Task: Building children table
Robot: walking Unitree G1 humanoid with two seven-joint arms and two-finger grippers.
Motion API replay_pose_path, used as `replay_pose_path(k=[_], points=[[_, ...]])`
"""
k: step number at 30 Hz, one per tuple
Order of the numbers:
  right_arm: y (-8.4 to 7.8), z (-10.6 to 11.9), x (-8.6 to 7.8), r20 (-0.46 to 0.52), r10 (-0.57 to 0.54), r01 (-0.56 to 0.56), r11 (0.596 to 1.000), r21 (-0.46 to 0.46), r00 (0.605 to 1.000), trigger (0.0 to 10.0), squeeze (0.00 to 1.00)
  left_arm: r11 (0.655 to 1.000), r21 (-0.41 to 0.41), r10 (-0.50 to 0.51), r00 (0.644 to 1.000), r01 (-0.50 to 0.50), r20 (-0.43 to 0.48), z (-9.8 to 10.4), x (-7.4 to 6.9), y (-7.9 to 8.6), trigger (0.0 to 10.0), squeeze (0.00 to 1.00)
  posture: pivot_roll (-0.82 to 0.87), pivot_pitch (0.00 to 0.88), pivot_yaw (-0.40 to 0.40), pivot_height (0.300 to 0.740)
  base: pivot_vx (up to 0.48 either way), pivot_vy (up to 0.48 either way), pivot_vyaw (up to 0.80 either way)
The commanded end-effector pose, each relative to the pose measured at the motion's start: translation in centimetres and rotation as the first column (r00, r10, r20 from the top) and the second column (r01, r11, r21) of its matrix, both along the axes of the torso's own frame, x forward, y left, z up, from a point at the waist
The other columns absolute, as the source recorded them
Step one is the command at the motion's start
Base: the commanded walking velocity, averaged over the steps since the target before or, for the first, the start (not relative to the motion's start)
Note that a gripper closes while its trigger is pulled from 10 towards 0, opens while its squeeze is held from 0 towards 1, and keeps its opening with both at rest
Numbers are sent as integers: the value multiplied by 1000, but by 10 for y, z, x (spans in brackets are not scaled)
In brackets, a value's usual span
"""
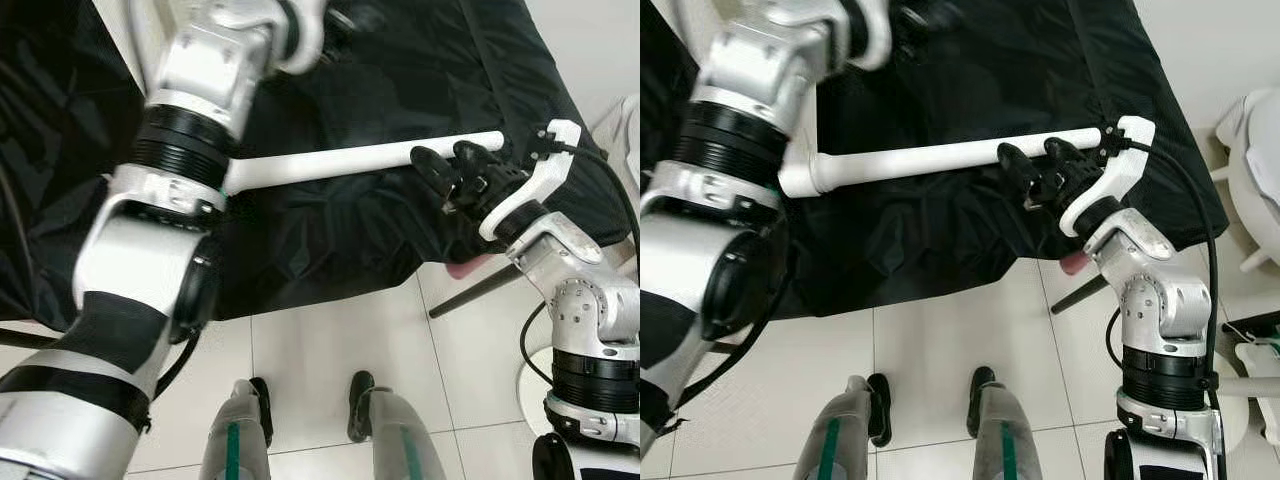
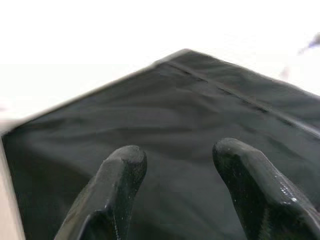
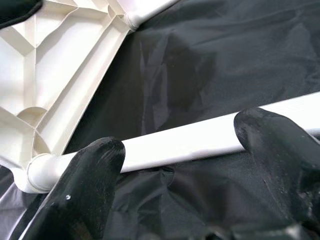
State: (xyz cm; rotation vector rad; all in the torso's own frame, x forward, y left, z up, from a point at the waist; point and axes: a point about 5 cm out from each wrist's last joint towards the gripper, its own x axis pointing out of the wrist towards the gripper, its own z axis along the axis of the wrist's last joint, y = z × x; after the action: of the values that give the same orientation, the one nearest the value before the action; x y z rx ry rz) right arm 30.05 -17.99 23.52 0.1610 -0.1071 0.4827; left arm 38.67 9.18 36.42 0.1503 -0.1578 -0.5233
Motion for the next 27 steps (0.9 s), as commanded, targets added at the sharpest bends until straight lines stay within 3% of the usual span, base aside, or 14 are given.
replay_pose_path(k=[1,7,11,15,21,24,27], points=[[2,-3,1,0,13,-13,1000,-9,1000,10000,0,997,-41,58,998,-59,-30,-8,-5,18,10000,0,0,233,33,740,0,0,0],[2,-5,3,-2,15,-15,1000,-19,1000,10000,0,994,-60,84,995,-87,-50,-23,-13,31,10000,0,0,236,35,740,0,0,0],[1,-8,4,-9,4,-5,999,-36,1000,10000,0,970,-197,142,990,-141,-6,-21,-26,59,10000,0,-1,241,40,740,0,0,0],[2,-8,5,-8,5,-5,999,-34,1000,10000,0,963,-241,124,992,-117,14,-14,-33,64,10000,0,3,244,43,740,0,0,0],[3,-9,7,-2,8,-8,999,-36,1000,10000,0,982,-190,24,999,-17,34,-20,-54,63,10000,0,8,250,48,740,0,0,0],[4,-11,8,-2,10,-10,999,-39,1000,10000,0,986,-134,-96,995,95,5,-34,-73,65,10000,0,15,252,50,740,0,0,0],[5,-11,9,0,12,-12,999,-37,1000,10000,0,982,-139,-134,991,131,-13,-36,-78,68,10000,0,19,252,51,740,0,0,0]])
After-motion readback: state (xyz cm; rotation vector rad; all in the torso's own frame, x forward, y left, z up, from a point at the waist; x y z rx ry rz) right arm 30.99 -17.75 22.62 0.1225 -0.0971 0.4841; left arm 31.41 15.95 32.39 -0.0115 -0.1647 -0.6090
